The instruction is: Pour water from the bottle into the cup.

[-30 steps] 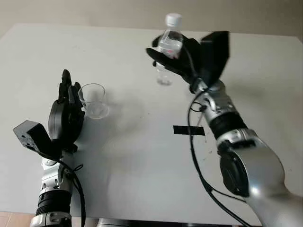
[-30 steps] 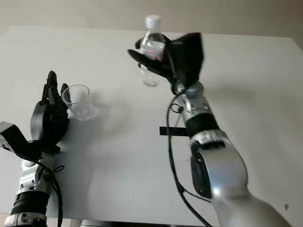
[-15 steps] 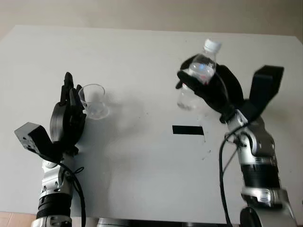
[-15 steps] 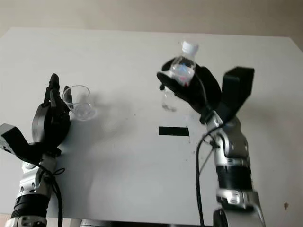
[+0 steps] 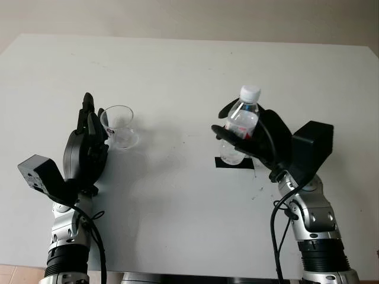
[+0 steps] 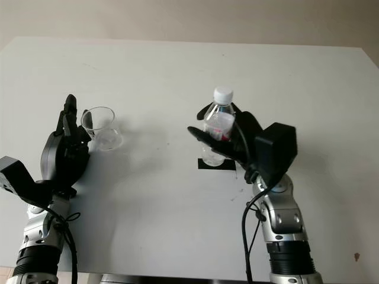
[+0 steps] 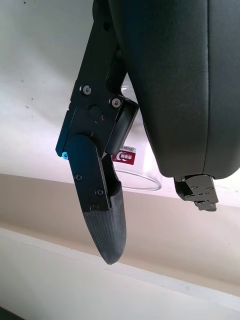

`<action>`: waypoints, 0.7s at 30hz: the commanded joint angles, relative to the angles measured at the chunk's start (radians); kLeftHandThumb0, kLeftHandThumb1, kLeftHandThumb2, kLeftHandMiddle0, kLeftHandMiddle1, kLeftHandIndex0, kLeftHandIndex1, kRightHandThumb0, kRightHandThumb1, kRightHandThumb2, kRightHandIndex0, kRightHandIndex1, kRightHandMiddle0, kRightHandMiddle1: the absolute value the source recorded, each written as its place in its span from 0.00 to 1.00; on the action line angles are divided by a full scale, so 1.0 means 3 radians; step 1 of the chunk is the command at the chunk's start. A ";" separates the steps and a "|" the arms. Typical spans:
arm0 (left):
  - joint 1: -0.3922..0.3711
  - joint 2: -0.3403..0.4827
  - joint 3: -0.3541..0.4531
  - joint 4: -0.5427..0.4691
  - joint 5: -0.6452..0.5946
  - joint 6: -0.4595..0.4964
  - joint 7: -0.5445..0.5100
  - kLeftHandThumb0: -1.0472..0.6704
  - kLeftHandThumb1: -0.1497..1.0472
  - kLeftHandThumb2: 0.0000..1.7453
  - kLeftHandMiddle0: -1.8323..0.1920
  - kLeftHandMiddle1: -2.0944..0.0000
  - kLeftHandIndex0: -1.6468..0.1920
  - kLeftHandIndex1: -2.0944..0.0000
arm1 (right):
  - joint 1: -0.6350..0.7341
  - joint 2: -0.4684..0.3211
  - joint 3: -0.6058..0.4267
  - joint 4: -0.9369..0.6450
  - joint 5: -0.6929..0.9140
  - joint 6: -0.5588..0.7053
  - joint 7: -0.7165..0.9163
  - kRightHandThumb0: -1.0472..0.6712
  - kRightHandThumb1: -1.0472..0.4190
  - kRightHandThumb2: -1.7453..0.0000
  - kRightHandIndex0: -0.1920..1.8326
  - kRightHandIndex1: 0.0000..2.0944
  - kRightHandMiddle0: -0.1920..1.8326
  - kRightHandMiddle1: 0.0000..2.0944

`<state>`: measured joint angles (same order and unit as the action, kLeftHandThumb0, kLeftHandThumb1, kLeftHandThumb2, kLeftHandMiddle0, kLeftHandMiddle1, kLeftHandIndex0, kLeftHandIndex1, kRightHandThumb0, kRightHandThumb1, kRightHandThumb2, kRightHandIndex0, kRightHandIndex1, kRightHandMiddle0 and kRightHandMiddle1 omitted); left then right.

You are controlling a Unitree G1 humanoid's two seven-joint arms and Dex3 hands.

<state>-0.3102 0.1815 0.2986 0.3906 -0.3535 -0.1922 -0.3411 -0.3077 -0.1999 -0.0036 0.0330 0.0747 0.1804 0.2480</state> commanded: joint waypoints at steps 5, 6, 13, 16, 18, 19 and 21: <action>0.0123 0.0006 0.0022 0.0017 -0.0018 0.0043 -0.0009 0.11 1.00 0.37 1.00 1.00 1.00 1.00 | 0.0010 0.0018 0.0008 0.0116 -0.0061 -0.0134 -0.0029 0.46 0.00 0.82 0.46 1.00 0.06 1.00; 0.0125 0.0006 0.0022 0.0018 -0.0019 0.0037 -0.0013 0.11 1.00 0.37 1.00 1.00 1.00 1.00 | 0.0009 0.0023 0.0008 0.0141 -0.0064 -0.0159 -0.0028 0.46 0.00 0.81 0.48 1.00 0.05 1.00; 0.0148 0.0028 0.0039 0.0020 -0.0036 0.0034 -0.0044 0.11 1.00 0.37 1.00 1.00 1.00 1.00 | 0.0004 0.0046 0.0011 0.0421 -0.0096 -0.0435 -0.0009 0.46 0.00 0.81 0.53 1.00 0.06 1.00; 0.0149 0.0050 0.0055 0.0034 -0.0045 0.0039 -0.0063 0.11 1.00 0.36 1.00 1.00 1.00 1.00 | -0.0007 0.0065 0.0003 0.0574 -0.0097 -0.0540 -0.0025 0.46 0.00 0.81 0.54 1.00 0.06 1.00; 0.0150 0.0058 0.0067 0.0037 -0.0047 0.0051 -0.0058 0.11 1.00 0.35 1.00 1.00 1.00 1.00 | -0.0011 0.0082 -0.0012 0.0666 -0.0079 -0.0578 -0.0032 0.46 0.00 0.81 0.55 1.00 0.06 1.00; 0.0152 0.0061 0.0073 0.0036 -0.0047 0.0055 -0.0057 0.11 1.00 0.35 1.00 1.00 1.00 1.00 | -0.0009 0.0087 -0.0015 0.0703 -0.0086 -0.0582 -0.0048 0.45 0.00 0.82 0.55 1.00 0.07 1.00; 0.0154 0.0065 0.0082 0.0031 -0.0044 0.0064 -0.0051 0.11 1.00 0.35 1.00 1.00 1.00 1.00 | 0.0006 0.0089 -0.0011 0.0766 -0.0121 -0.0585 -0.0091 0.43 0.00 0.87 0.48 1.00 0.12 1.00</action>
<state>-0.2861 0.1997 0.3184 0.3842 -0.3598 -0.1796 -0.3563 -0.3314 -0.1746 -0.0080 0.2232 0.0486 -0.0023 0.2247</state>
